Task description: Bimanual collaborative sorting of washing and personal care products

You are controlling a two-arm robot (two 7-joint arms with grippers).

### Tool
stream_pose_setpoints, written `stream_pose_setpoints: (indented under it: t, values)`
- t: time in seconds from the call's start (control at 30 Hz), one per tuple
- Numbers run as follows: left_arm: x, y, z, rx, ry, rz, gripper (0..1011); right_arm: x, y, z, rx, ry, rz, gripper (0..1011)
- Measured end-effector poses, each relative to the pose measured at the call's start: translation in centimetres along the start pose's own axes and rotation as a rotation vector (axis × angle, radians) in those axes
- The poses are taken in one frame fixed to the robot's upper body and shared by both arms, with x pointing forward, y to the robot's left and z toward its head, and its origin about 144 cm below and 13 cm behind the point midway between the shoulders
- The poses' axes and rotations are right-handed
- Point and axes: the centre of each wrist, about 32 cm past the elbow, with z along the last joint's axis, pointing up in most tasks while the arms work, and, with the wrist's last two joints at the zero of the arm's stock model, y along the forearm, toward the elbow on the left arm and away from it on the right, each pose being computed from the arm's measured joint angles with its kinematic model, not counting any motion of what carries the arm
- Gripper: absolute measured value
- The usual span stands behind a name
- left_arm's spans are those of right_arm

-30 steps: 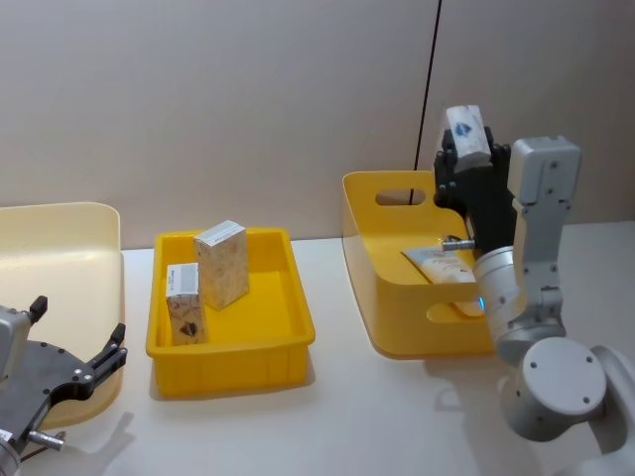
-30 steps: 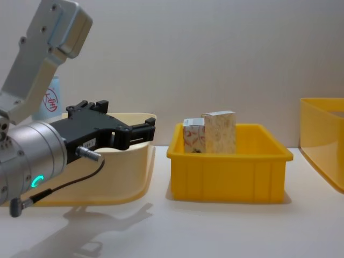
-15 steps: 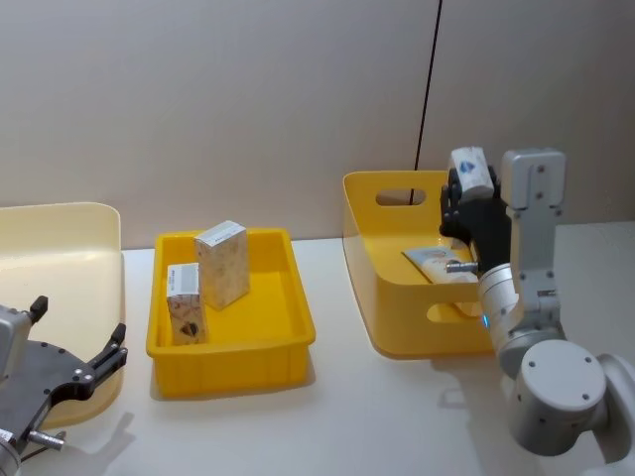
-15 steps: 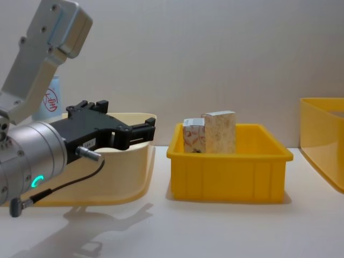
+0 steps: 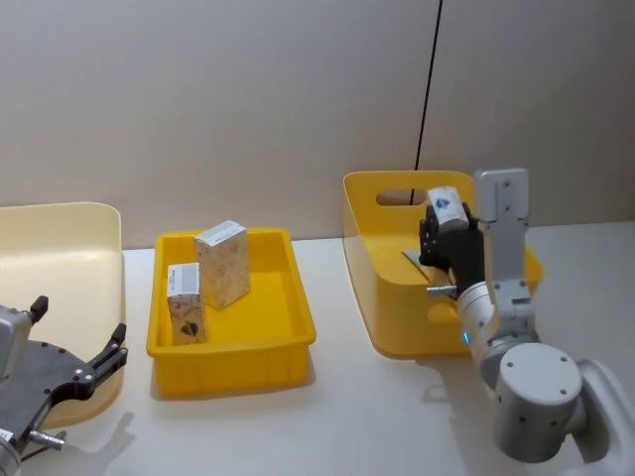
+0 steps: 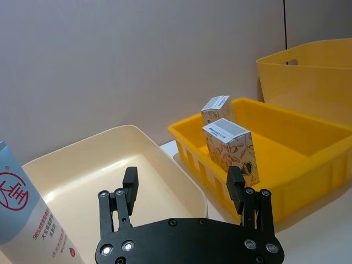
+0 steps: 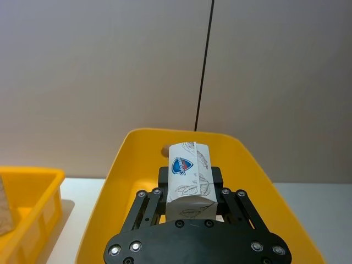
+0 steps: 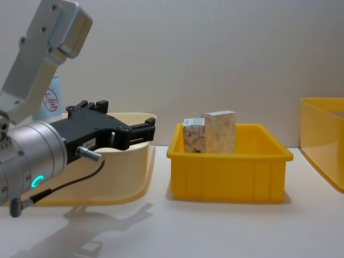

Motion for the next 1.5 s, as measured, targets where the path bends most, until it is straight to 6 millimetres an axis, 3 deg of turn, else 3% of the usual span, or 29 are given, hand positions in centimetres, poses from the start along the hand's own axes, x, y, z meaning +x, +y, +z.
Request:
stream_pose_setpoints:
  t: [0.4, 1.07, 1.5]
  values:
    - [0.0, 0.0, 0.0, 0.000, 0.000, 0.000, 1004, -0.7, 0.3, -0.7, -0.060, 0.009, 0.016, 412]
    - [0.0, 0.0, 0.0, 0.000, 0.000, 0.000, 1003, -1.1, 0.4, -1.1, -0.090, 0.013, 0.026, 986]
    - [0.0, 0.0, 0.0, 0.000, 0.000, 0.000, 1003, -0.8, 0.1, -1.0, -0.009, 0.031, 0.065, 1001]
